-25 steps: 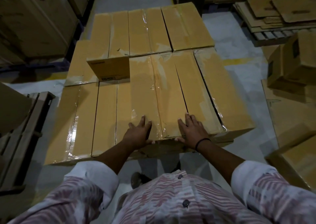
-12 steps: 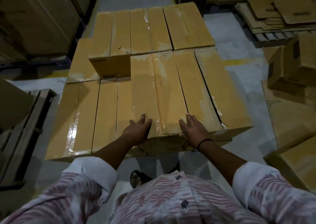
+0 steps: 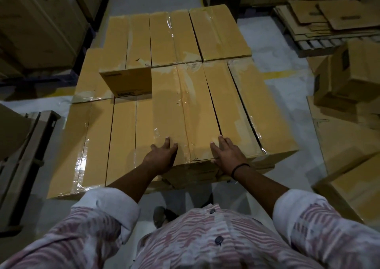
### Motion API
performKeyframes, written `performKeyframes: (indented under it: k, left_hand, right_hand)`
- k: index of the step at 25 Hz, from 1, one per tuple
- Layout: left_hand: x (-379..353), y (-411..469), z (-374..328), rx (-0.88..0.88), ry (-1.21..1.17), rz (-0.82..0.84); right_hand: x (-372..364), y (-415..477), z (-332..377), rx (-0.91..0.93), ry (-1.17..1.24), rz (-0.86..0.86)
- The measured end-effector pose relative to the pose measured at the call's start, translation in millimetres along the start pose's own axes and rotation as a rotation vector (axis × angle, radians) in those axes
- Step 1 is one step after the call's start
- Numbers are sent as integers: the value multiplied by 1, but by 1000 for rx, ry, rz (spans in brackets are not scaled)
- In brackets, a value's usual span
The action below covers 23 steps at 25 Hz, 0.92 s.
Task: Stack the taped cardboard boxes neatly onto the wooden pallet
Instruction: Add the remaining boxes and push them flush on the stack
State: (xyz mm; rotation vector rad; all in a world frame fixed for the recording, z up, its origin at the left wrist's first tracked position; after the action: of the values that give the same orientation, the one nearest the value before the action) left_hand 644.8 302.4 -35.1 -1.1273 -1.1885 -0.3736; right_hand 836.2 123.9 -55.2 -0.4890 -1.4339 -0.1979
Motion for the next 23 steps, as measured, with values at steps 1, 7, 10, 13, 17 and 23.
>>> performKeyframes:
  k: [1,7,10,13,17,23]
  left_hand:
    - [-3,-1,-1,7,-2,-11]
    - [-8,-2,-11,44,64,-18]
    - [-6,0,-10,36,64,-2]
    - [-6,4,-7,20,63,8]
    - [-4,7,-8,13,83,31]
    - [-5,10,-7,-7,101,25]
  right_hand:
    - [1,-1,0,-2,6,2]
    - [-1,-12,-14,59,21,33]
    - [-1,-13,-21,112,-4,55]
    - [4,-13,-21,144,-29,58]
    - [16,-12,-18,197,-49,87]
    - [22,-8,-16,191,-65,83]
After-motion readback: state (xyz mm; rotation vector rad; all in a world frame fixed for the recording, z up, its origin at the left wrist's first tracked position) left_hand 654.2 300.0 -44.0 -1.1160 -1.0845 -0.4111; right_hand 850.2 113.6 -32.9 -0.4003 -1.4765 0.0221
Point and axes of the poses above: each hand's wrist, its own y-axis towards the middle knuckle, its own x-axis out of the back of the hand, z = x × y, the point moved 3 cm from there along y, towards the middle knuckle, and after that the axes turned 5 degrees about -z, right-handed, at the moved point
